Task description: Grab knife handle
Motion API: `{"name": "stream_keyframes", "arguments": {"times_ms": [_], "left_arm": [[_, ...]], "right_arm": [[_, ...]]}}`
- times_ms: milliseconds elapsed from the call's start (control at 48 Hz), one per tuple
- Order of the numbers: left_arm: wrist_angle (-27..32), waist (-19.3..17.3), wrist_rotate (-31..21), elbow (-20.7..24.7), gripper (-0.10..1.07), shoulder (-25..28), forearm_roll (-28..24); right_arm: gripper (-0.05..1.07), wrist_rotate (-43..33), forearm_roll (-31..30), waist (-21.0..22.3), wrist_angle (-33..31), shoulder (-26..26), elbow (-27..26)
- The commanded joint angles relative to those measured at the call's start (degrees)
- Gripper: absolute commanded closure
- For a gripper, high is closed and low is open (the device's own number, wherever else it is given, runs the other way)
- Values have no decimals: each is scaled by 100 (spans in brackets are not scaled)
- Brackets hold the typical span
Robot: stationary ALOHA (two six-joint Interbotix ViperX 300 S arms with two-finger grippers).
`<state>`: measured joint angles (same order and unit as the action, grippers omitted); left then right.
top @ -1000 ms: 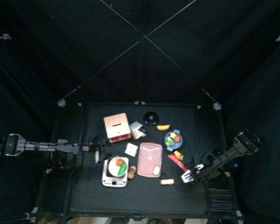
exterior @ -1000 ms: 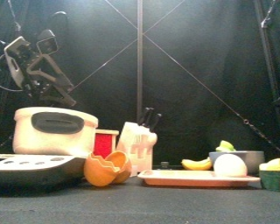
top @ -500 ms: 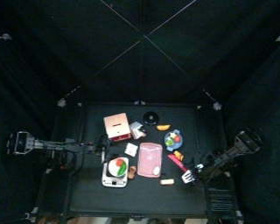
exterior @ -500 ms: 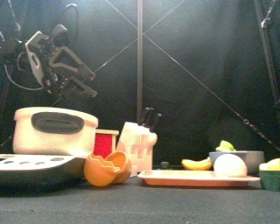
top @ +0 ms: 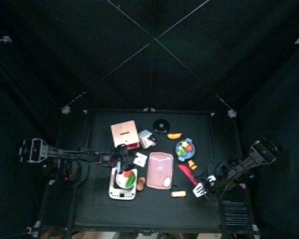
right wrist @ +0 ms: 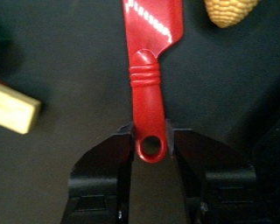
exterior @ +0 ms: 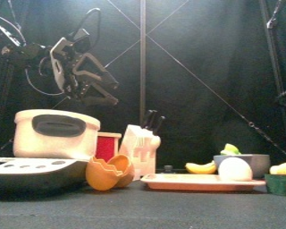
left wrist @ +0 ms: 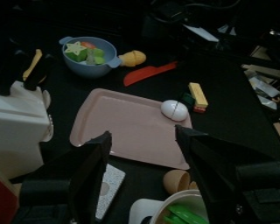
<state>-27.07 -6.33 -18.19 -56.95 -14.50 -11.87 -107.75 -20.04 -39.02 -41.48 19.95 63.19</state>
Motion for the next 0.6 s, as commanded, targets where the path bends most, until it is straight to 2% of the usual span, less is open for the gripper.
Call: {"name": "stream_keyframes", "arguments": {"times_ms": [0,292,583], "left_arm": [[-53,35,-9,158,4,44,0],[-53,26,0,211,4,62,0],[-53,26,0,211,4,62,9]], "right_arm": [[49,0,-193,-70,-193,167,-308],[50,9,-404,-70,-589,290,-501],[50,9,-439,-123,-1125,861,-536]]}}
